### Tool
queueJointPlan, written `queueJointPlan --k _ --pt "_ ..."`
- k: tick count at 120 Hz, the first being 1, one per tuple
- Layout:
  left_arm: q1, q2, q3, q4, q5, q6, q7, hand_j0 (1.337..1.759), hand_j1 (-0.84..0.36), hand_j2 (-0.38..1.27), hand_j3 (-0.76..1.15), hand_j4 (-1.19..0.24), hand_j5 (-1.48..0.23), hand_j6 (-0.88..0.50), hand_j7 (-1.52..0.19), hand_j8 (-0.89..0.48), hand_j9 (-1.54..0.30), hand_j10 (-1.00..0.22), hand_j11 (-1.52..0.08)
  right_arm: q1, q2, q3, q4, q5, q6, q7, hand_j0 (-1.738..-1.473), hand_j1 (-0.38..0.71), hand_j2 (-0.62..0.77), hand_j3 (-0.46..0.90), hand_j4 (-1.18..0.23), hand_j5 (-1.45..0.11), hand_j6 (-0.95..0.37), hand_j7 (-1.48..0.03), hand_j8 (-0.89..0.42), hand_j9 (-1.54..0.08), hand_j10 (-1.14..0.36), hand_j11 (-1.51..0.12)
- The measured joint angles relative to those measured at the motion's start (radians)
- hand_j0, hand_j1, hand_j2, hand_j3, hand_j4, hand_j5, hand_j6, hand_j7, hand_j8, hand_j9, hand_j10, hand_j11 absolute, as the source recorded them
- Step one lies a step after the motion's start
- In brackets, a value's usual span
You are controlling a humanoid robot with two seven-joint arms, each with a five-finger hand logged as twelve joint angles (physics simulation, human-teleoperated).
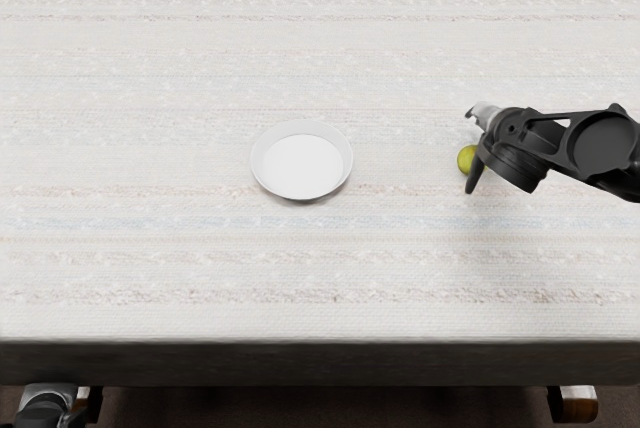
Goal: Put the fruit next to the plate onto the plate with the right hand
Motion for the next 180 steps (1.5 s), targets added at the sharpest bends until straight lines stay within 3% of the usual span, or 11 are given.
queueJointPlan --k 91,139,148,152,166,180 --pt "0.000 0.000 0.000 0.001 0.000 -0.001 0.000 1.658 0.35 0.00 0.00 -0.27 -0.02 -0.26 -0.01 -0.22 -0.01 -0.18 0.00 -0.017 0.028 -0.005 -0.031 0.003 0.003 0.000 -1.658 -0.09 -0.04 0.00 -0.22 -0.28 -0.22 -0.28 -0.22 -0.28 -0.22 -0.28" --pt "0.000 0.000 0.000 0.000 0.000 0.000 0.000 1.658 0.35 0.00 0.00 -0.29 -0.02 -0.25 -0.02 -0.22 -0.01 -0.18 0.00 -0.017 0.029 -0.002 -0.035 0.004 0.006 0.000 -1.658 0.06 -0.07 0.00 -0.34 -0.44 -0.34 -0.44 -0.34 -0.44 -0.34 -0.44" --pt "0.000 0.000 0.000 0.000 0.000 0.000 0.000 1.658 0.35 0.00 0.00 -0.29 -0.02 -0.25 -0.01 -0.22 -0.01 -0.18 0.00 -0.017 0.029 -0.001 -0.035 0.006 0.008 0.000 -1.657 0.19 -0.09 0.00 -0.45 -0.59 -0.45 -0.58 -0.45 -0.59 -0.45 -0.59" --pt "0.000 0.000 0.000 0.000 0.000 0.000 0.000 1.658 0.35 0.00 0.00 -0.29 -0.02 -0.25 -0.01 -0.22 -0.01 -0.18 0.00 -0.016 0.029 0.001 -0.034 0.008 0.011 -0.001 -1.657 0.25 -0.06 0.00 -0.51 -0.67 -0.52 -0.67 -0.41 -0.67 -0.51 -0.67" --pt "0.000 0.000 0.000 0.000 0.000 0.000 0.000 1.658 0.35 0.00 0.00 -0.29 -0.02 -0.25 -0.01 -0.22 -0.01 -0.18 0.00 -0.021 0.028 0.026 -0.035 0.010 0.033 -0.001 -1.653 0.36 0.14 0.00 -0.67 -0.87 -0.39 -0.87 -0.28 -0.88 -0.46 -0.88" --pt "0.000 0.000 0.000 0.000 0.000 0.000 0.000 1.658 0.35 0.00 0.00 -0.29 -0.02 -0.25 -0.01 -0.22 -0.01 -0.18 0.00 -0.025 0.025 0.067 -0.048 0.019 0.053 -0.002 -1.650 0.40 0.26 0.00 -0.72 -1.06 -0.36 -0.98 -0.21 -1.03 -0.41 -1.03"
